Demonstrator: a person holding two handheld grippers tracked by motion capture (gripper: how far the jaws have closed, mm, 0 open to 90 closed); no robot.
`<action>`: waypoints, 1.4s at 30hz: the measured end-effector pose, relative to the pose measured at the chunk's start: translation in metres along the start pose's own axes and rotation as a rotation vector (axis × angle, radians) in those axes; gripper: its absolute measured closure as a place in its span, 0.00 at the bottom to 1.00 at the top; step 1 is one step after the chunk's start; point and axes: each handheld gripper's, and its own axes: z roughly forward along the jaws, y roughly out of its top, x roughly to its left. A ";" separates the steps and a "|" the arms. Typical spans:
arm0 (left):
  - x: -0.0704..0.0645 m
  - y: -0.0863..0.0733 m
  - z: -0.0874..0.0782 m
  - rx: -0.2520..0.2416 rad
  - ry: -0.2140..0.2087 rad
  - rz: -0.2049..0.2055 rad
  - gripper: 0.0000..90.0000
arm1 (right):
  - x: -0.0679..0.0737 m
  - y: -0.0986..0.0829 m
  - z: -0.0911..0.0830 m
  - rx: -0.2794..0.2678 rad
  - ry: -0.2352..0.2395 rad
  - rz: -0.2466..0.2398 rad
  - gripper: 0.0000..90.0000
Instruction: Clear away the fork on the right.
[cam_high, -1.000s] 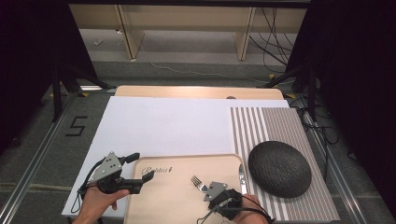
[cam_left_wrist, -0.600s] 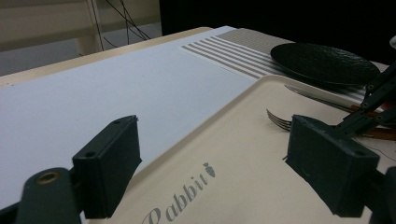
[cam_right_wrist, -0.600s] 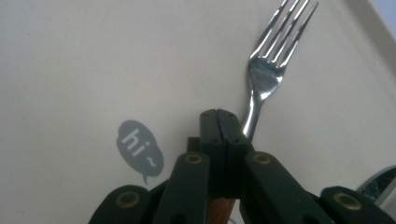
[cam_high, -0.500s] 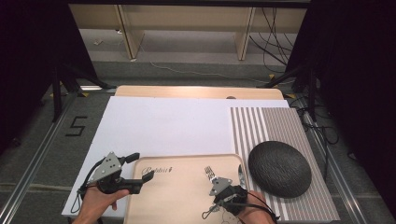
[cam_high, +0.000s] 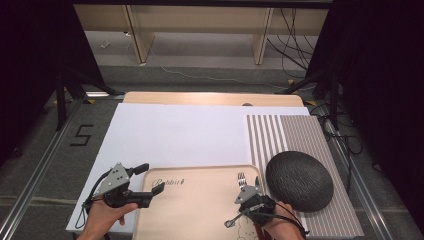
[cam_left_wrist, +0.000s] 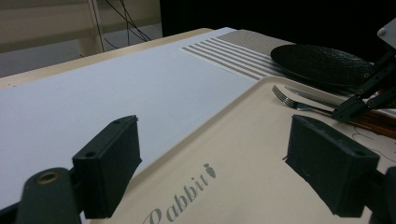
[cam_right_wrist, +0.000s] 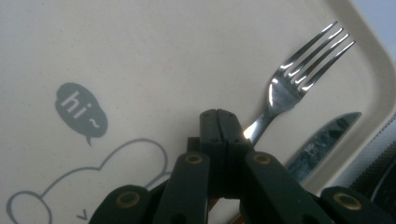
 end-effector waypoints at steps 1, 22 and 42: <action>0.000 0.000 0.000 0.001 0.001 0.000 0.19 | -0.001 -0.001 0.000 0.000 0.004 0.000 1.00; 0.000 0.000 0.001 0.004 0.004 -0.002 0.19 | -0.017 -0.005 -0.016 -0.152 -0.072 0.101 0.54; 0.000 0.000 0.000 0.003 0.002 0.000 0.19 | -0.043 -0.018 -0.039 -0.407 -0.184 0.302 0.21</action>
